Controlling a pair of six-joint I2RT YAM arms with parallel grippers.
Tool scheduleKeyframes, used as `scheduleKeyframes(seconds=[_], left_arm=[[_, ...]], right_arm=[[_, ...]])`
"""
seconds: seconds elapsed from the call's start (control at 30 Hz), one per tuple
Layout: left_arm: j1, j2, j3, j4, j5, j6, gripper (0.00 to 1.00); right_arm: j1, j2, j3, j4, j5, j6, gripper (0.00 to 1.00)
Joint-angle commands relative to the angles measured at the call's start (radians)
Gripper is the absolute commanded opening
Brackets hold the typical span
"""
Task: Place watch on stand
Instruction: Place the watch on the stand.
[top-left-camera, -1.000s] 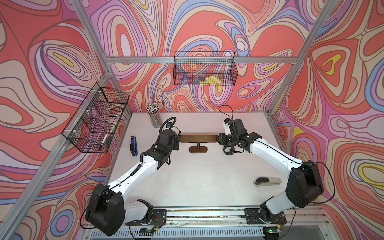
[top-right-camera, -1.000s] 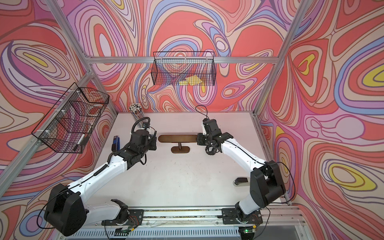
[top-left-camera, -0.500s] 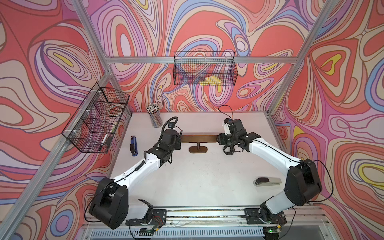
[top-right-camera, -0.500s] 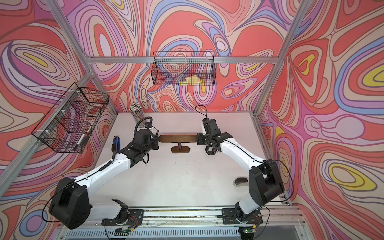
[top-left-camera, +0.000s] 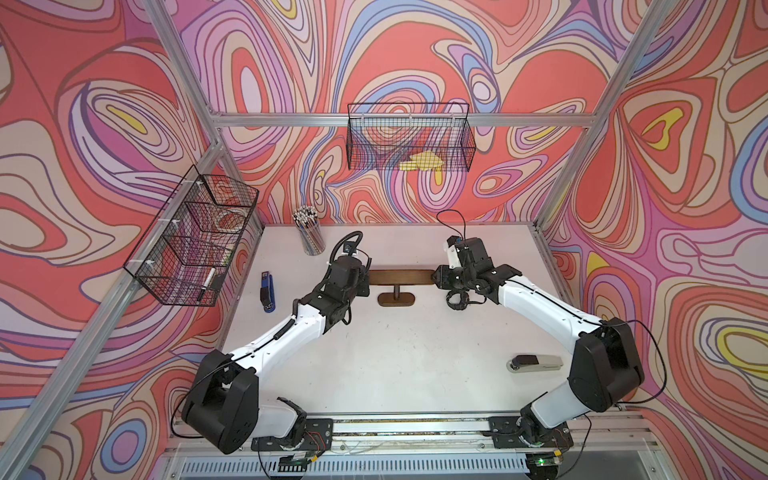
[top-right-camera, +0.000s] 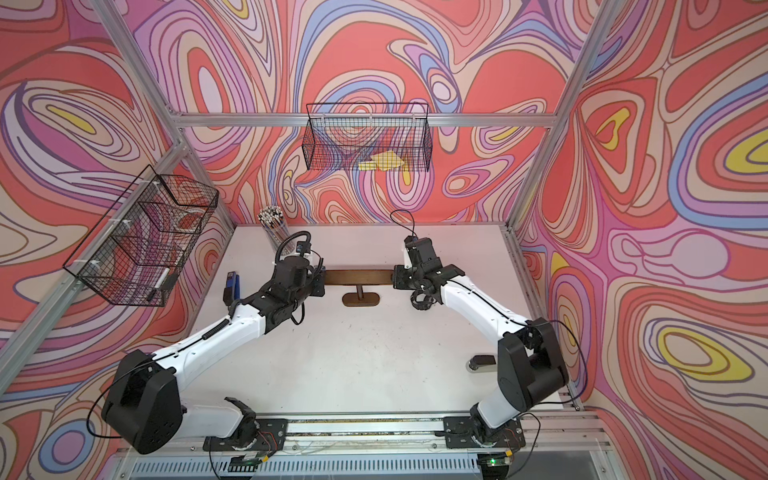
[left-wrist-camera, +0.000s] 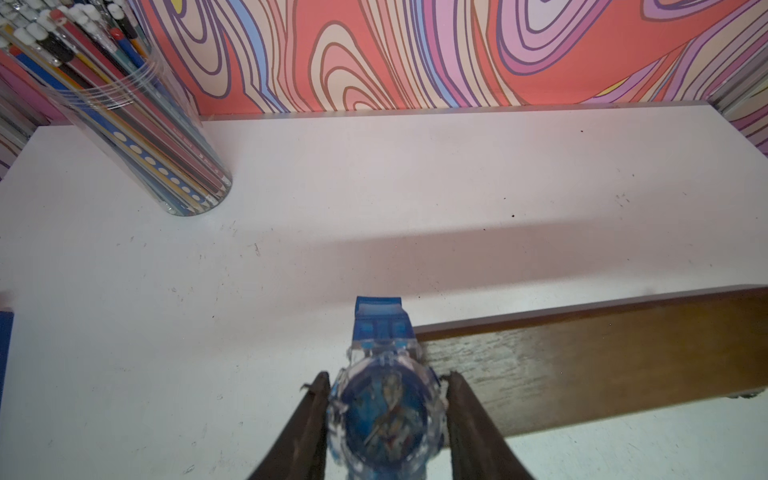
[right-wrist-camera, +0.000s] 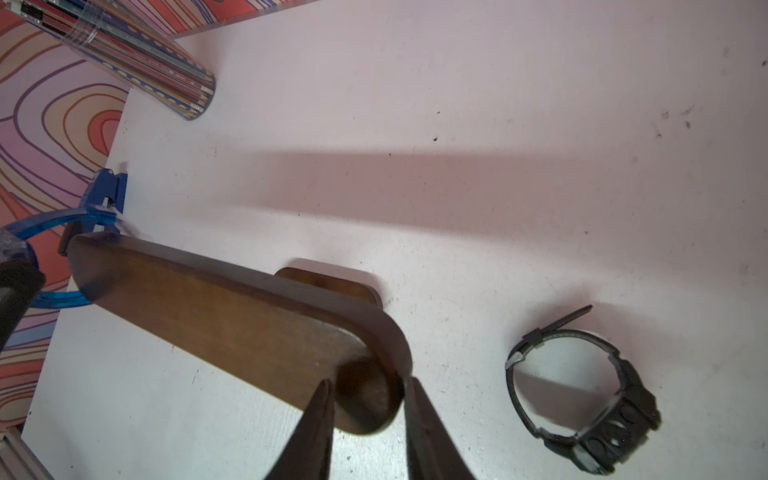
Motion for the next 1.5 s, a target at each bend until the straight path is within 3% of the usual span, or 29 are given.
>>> scheduleKeyframes(seconds=[0.0, 0.83, 1.47], left_arm=[[-0.010, 0.019, 0.034, 0.020, -0.008, -0.030, 0.30], [-0.098, 0.108, 0.100, 0.011, -0.024, -0.099, 0.30], [-0.193, 0.188, 0.167, -0.032, -0.129, -0.129, 0.37]], right_arm=[[-0.003, 0.002, -0.016, 0.017, -0.012, -0.005, 0.31], [-0.003, -0.037, -0.056, 0.062, -0.038, -0.008, 0.29], [-0.003, -0.061, -0.069, 0.074, -0.046, -0.017, 0.28]])
